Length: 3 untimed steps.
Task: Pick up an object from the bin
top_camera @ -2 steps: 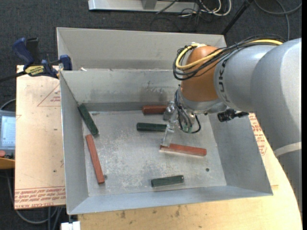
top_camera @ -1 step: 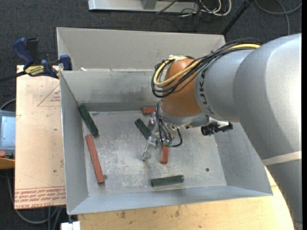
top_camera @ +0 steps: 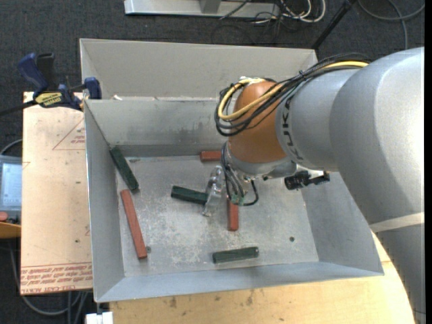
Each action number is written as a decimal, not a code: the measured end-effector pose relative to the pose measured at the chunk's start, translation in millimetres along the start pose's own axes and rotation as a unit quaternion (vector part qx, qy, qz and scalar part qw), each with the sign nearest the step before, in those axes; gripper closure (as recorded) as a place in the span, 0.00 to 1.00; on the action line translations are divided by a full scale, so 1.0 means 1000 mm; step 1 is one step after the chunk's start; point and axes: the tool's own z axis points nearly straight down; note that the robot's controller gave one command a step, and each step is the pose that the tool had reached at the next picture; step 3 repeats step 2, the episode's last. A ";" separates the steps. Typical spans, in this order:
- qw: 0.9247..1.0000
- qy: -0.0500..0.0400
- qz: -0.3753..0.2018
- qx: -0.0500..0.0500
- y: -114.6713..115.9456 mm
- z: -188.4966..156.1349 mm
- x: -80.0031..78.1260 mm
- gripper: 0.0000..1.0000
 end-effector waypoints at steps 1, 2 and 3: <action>1.000 -0.004 -0.008 -0.002 0.047 -0.098 -0.011 1.00; 1.000 -0.003 0.023 -0.001 0.030 -0.156 -0.014 1.00; 1.000 -0.003 0.023 -0.001 0.030 -0.156 -0.014 1.00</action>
Offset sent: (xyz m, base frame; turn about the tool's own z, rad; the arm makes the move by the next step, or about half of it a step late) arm 0.0221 0.0373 0.0928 -0.0092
